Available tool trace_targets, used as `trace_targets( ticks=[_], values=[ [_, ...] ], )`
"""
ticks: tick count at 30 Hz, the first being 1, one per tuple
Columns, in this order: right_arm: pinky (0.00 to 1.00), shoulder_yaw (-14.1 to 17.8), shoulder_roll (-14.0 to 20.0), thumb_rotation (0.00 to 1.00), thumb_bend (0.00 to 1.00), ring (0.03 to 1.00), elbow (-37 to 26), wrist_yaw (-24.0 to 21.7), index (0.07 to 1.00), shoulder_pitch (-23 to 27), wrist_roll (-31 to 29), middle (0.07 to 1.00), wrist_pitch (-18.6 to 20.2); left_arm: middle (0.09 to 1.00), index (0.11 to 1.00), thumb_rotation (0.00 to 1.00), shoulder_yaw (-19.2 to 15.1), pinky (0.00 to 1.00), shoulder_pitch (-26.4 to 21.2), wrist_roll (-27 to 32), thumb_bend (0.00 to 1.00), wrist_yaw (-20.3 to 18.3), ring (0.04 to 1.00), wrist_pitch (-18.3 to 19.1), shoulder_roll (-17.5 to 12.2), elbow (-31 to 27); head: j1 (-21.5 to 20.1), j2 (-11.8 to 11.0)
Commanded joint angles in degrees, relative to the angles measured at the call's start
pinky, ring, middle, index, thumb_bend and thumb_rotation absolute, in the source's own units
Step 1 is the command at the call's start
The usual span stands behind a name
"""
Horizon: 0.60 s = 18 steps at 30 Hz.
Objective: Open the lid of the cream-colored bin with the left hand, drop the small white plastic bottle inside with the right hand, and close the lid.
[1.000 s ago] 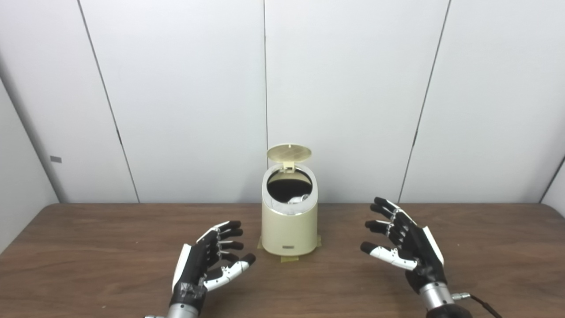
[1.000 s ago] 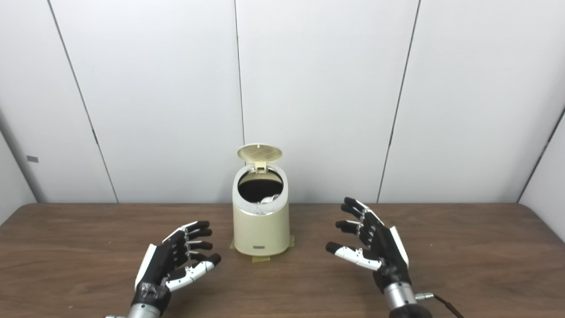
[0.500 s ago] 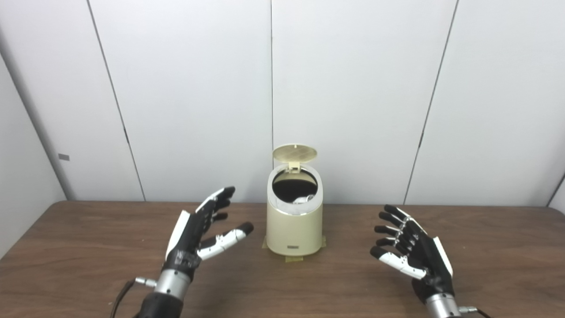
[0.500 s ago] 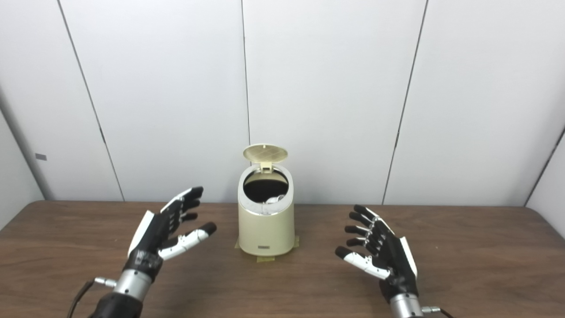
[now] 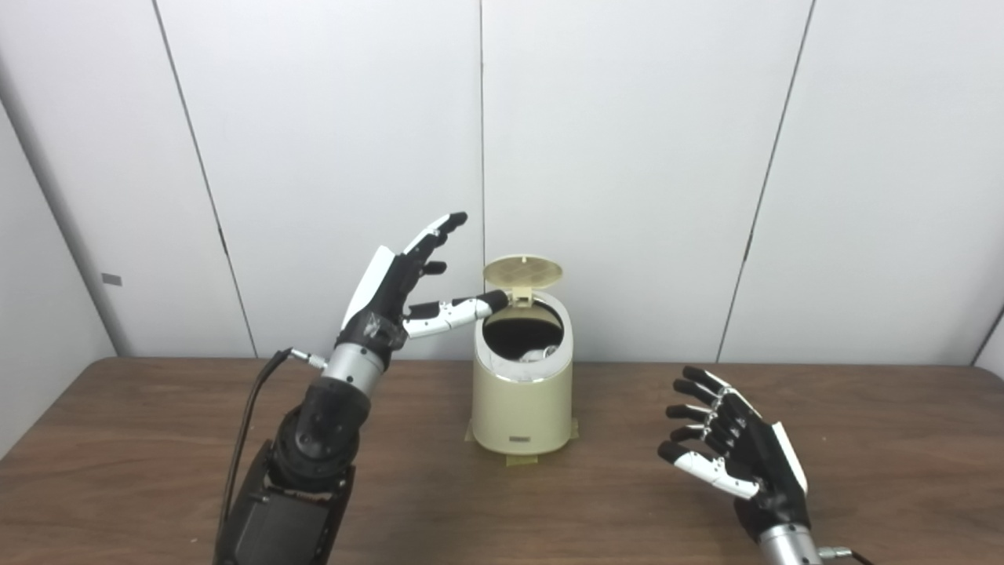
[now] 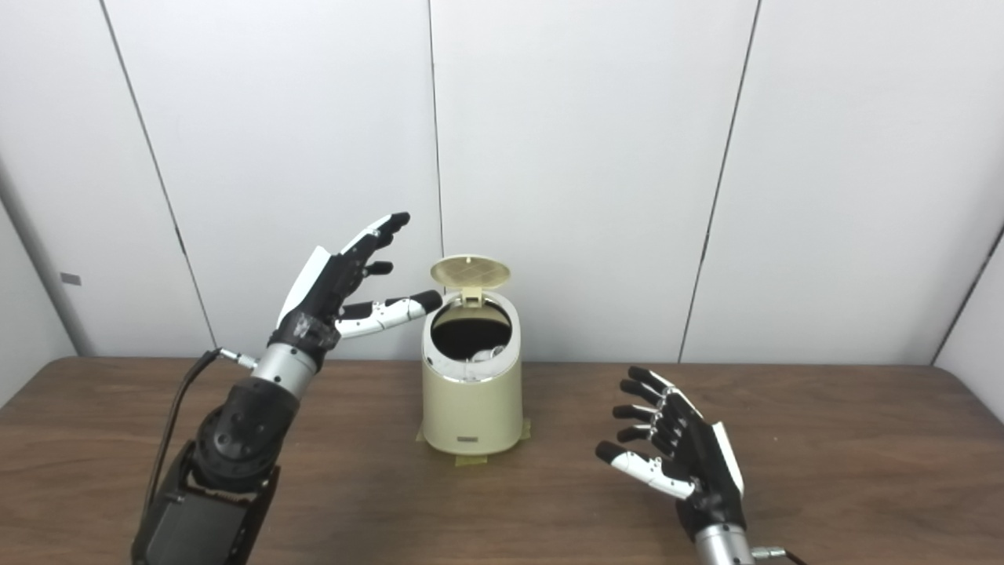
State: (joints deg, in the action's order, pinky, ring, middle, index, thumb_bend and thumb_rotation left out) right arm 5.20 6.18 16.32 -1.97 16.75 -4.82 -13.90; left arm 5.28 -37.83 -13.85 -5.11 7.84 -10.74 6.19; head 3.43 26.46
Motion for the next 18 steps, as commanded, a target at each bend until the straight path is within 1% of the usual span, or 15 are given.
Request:
trace_targets(
  ticks=[1, 5, 9, 12, 15, 16, 18],
  values=[
    [0.51, 0.1, -0.1, 0.23, 0.79, 0.654, -1.1, 0.1, 0.768, 1.4, -0.1, 0.770, -2.0, 0.985, 0.962, 0.39, 0.3, 0.85, -4.9, -0.8, 0.90, 0.0, 0.977, -1.7, -0.8, 0.7, 0.0, 0.1],
    [0.52, 0.0, -0.4, 0.23, 0.78, 0.648, -2.6, 0.4, 0.763, 1.1, 0.2, 0.765, -1.2, 0.972, 0.946, 0.40, 1.7, 0.87, -7.8, -1.6, 0.91, -1.3, 0.968, -1.6, -1.3, 4.4, -0.2, 0.1],
    [0.52, 0.1, -0.7, 0.23, 0.78, 0.652, -3.1, 0.5, 0.763, 1.0, 0.2, 0.763, -0.6, 0.969, 0.925, 0.39, 2.9, 0.87, -9.7, -2.8, 0.90, -1.7, 0.961, -2.6, -1.7, 7.6, -0.3, 0.1],
    [0.51, 0.2, -0.6, 0.23, 0.78, 0.645, -2.8, 0.3, 0.764, 1.1, 0.1, 0.762, -1.3, 0.949, 0.901, 0.42, 5.6, 0.91, -11.0, -6.6, 0.89, -2.0, 0.966, -3.7, -2.9, 9.6, -0.5, 0.2],
    [0.50, 0.3, -0.6, 0.23, 0.78, 0.640, -2.1, 0.2, 0.761, 1.3, -0.1, 0.759, -1.8, 0.901, 0.846, 0.43, 7.4, 0.86, -11.5, -9.1, 0.91, -1.9, 0.933, -3.7, -3.5, 10.2, -0.6, 0.2],
    [0.50, 0.3, -0.5, 0.23, 0.78, 0.638, -1.6, 0.1, 0.761, 1.5, -0.2, 0.758, -2.1, 0.880, 0.821, 0.42, 7.8, 0.84, -11.5, -9.5, 0.91, -2.1, 0.921, -3.8, -3.6, 10.3, -0.6, 0.2],
    [0.49, 0.2, -0.6, 0.24, 0.79, 0.634, -1.7, 0.3, 0.760, 1.5, 0.0, 0.758, -2.2, 0.860, 0.797, 0.41, 8.4, 0.81, -11.3, -9.9, 0.90, -2.7, 0.908, -3.9, -3.8, 10.2, -0.7, 0.1]
  ],
)
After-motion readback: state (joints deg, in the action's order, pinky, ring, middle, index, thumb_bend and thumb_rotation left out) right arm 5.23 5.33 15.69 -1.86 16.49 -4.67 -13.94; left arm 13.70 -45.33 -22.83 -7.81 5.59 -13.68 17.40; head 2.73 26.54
